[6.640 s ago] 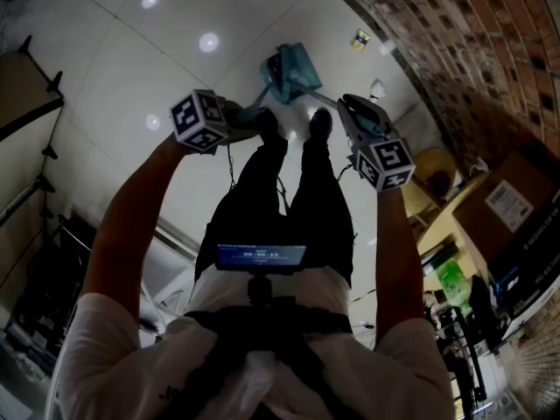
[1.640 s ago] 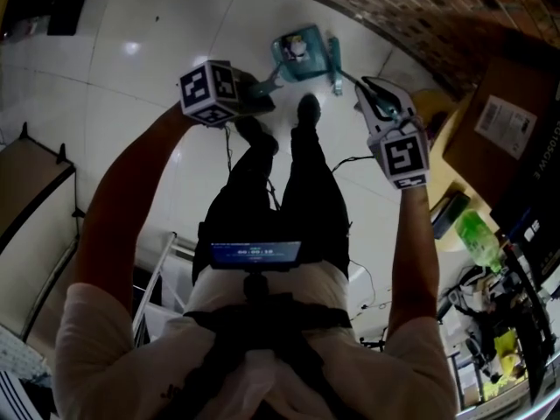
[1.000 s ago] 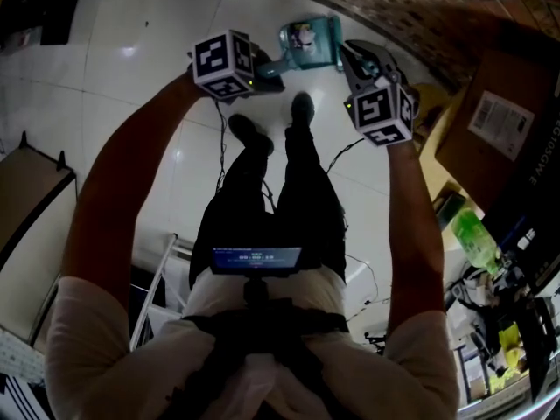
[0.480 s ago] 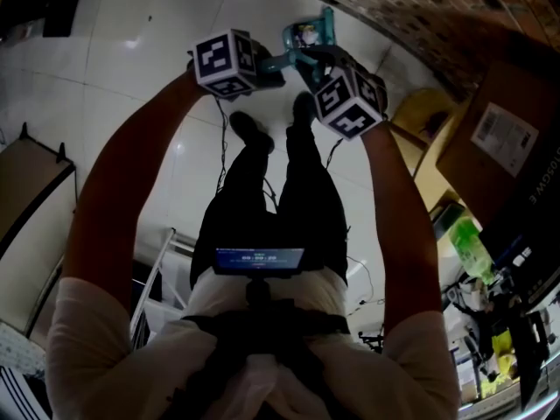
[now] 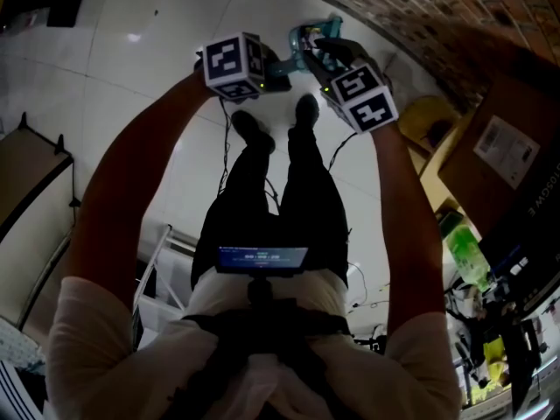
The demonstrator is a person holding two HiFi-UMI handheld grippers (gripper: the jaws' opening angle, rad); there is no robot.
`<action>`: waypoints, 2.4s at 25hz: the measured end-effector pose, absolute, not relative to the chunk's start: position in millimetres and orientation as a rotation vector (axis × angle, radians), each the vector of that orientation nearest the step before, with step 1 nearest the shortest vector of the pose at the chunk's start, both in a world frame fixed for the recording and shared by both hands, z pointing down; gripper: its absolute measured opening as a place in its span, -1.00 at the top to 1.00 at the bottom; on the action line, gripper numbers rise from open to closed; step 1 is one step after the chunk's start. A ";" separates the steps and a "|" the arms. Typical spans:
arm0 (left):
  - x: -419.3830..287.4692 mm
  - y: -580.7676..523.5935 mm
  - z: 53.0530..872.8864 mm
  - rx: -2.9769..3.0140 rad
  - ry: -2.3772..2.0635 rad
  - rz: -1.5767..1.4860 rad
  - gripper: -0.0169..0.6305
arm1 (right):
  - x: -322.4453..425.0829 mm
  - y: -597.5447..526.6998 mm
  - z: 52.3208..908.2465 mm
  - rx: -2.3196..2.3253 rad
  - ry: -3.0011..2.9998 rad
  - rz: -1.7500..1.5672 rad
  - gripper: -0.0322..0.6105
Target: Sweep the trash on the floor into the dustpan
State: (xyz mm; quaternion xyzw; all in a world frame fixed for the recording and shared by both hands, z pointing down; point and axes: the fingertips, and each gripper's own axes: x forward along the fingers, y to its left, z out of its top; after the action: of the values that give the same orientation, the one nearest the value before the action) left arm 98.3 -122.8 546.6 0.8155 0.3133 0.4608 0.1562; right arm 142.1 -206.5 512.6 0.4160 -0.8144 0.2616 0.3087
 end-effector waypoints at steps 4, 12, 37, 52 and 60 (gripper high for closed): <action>96.9 -123.0 547.3 2.333 0.894 1.326 0.95 | 146.3 -199.0 510.8 1.004 -2.255 0.838 0.35; 97.5 -120.9 546.8 2.327 0.909 1.345 0.95 | 146.4 -189.1 507.9 0.849 -2.329 0.942 0.19; 101.9 -126.7 548.4 2.397 0.854 1.420 0.69 | 115.7 -182.7 584.1 0.593 -2.014 0.566 0.14; 77.1 -153.8 550.5 2.480 0.630 1.386 0.00 | 143.9 -179.0 588.0 0.724 -1.979 0.627 -0.14; 67.4 -178.3 538.5 2.554 0.383 1.264 0.00 | 168.6 -163.4 588.4 0.790 -1.966 0.666 -0.16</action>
State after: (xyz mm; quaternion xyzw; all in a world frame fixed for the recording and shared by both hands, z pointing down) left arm 67.4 -178.3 538.5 0.8803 0.1320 0.4358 0.1329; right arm 168.6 -163.4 588.4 0.3186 -0.7930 0.2687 0.4444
